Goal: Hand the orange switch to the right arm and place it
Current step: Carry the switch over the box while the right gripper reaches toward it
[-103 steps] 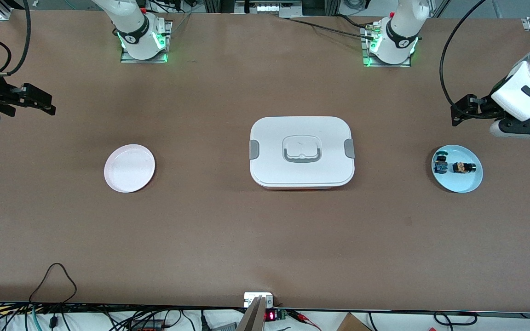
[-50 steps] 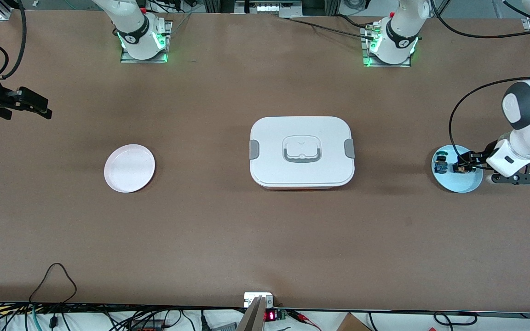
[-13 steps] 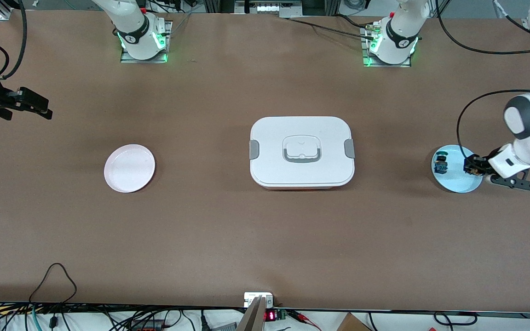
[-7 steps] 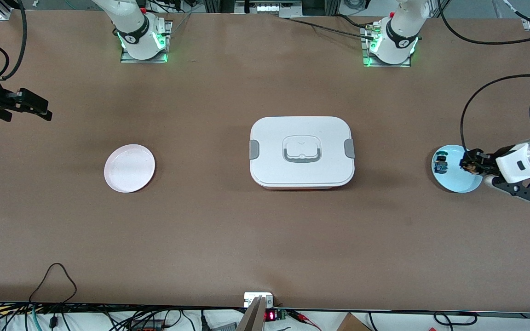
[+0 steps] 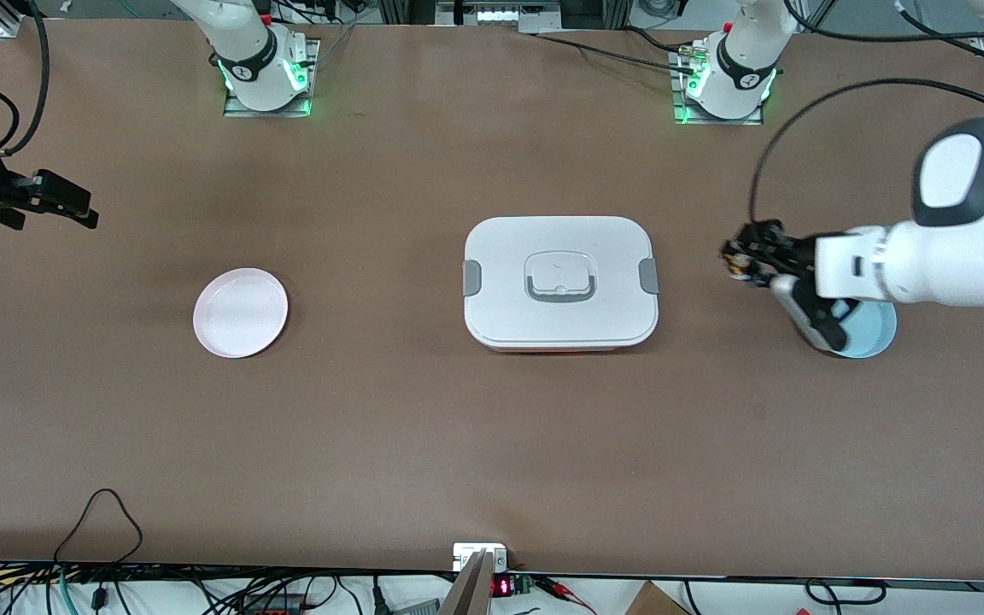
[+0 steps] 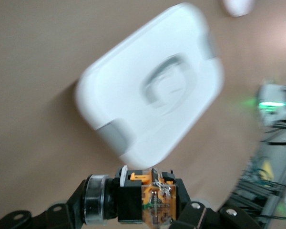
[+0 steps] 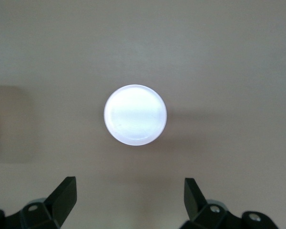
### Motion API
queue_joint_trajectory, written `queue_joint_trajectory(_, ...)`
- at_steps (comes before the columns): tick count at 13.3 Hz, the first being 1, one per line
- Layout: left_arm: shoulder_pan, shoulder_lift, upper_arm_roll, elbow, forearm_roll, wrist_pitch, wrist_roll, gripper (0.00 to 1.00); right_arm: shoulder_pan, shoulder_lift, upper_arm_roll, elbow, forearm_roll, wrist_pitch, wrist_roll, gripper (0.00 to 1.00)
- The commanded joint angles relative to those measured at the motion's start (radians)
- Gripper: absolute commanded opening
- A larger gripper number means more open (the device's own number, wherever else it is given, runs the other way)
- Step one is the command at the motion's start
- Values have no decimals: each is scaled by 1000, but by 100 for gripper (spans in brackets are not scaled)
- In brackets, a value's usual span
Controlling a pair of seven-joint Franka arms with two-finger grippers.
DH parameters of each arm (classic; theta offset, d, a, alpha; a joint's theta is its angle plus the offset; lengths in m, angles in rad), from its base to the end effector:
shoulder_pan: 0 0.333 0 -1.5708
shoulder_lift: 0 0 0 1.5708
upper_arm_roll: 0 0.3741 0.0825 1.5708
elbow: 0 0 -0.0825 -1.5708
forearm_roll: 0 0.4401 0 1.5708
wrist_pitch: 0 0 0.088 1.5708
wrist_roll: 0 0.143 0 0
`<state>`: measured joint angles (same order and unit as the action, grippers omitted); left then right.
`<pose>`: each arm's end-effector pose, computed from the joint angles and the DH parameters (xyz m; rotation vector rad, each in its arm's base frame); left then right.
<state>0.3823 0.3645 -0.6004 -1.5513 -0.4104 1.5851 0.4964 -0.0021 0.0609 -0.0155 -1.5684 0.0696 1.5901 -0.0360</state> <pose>0.6692 -0.1548 0.4788 2.3591 -0.7916 -0.2294 0.6317 -0.0010 0.6120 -3.0713 -0.0241 0.0573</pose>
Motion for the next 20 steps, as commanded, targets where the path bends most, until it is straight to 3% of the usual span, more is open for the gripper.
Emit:
queue_joint_trajectory(1,-23,24,-39,27,-175,51,80,6,-10,4,6,4,166,-7,-4,100)
queue_joint_trajectory(3,-57,24,-73,20,-316,124,167,6,-12,33,6,4,325,-7,5,100)
queue_joint_trajectory(7,-153,45,-76,11,-574,261,471,6,-15,85,9,-27,643,2,10,100)
queue_joint_trajectory(11,-252,45,-76,-16,-747,448,768,6,1,125,12,-80,993,-1,8,100)
queue_joint_trajectory(14,-301,19,-113,-85,-889,646,983,6,31,128,12,-217,1233,5,-4,100)
queue_joint_trajectory(16,-301,30,-202,-127,-1038,819,1161,6,62,129,12,-266,1323,40,5,100)
queue_joint_trajectory(20,-321,42,-208,-145,-1223,836,1391,6,131,166,12,-294,1487,42,-1,100)
